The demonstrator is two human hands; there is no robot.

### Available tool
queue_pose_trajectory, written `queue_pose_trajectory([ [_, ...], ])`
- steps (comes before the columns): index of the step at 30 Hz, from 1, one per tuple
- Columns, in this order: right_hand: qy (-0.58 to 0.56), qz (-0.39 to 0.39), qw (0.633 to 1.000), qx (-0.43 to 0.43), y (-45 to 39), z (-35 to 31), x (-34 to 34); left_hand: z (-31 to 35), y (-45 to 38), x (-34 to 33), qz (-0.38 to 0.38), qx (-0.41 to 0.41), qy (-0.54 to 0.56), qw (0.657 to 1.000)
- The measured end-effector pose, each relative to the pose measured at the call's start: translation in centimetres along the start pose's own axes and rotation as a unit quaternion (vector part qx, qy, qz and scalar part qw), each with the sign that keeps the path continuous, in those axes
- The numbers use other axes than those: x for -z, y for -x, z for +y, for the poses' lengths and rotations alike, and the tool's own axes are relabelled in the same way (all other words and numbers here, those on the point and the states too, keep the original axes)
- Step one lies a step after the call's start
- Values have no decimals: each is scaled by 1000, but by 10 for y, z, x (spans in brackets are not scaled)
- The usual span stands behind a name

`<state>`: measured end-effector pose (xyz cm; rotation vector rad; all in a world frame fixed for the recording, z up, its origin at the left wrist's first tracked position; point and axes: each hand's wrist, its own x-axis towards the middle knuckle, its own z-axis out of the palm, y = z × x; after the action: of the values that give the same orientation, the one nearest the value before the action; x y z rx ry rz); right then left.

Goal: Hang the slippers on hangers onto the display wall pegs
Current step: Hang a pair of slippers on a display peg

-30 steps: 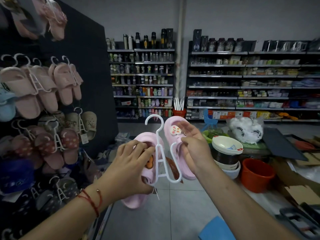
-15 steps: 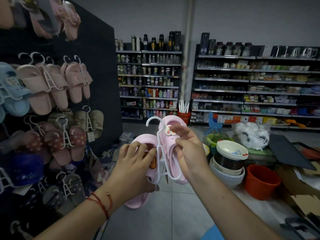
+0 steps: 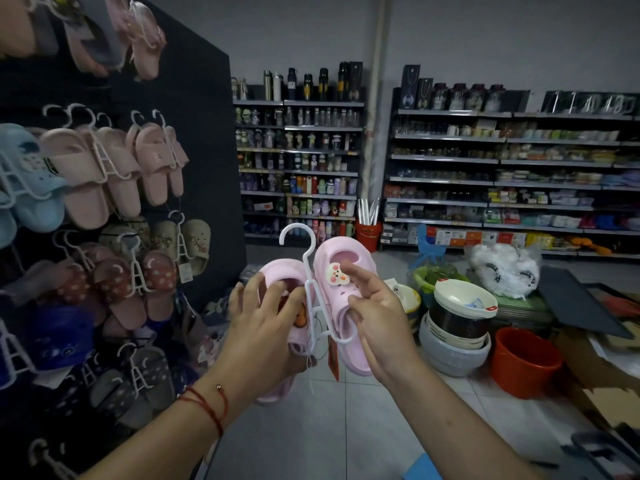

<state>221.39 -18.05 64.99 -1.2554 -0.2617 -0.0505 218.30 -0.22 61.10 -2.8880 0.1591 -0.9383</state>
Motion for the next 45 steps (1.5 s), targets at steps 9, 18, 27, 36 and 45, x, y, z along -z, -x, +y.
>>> queue_pose_trajectory([
  [9, 65, -36, 997, -24, 20, 11, -7, -19, 9, -3, -60, 28, 59, 996],
  [18, 249, -92, 960, -84, 43, 2, -4, -43, 18, -5, -30, 1, 61, 998],
  [27, 296, -79, 952, 10, 26, -50, -82, -60, 30, 15, 52, -61, 55, 995],
  [36, 362, -96, 927, 33, -29, -61, -133, -88, 51, 37, 78, -71, 232, 967],
  [45, 347, -264, 899, -34, -41, -63, -151, -125, 24, 57, 32, 243, 511, 824],
])
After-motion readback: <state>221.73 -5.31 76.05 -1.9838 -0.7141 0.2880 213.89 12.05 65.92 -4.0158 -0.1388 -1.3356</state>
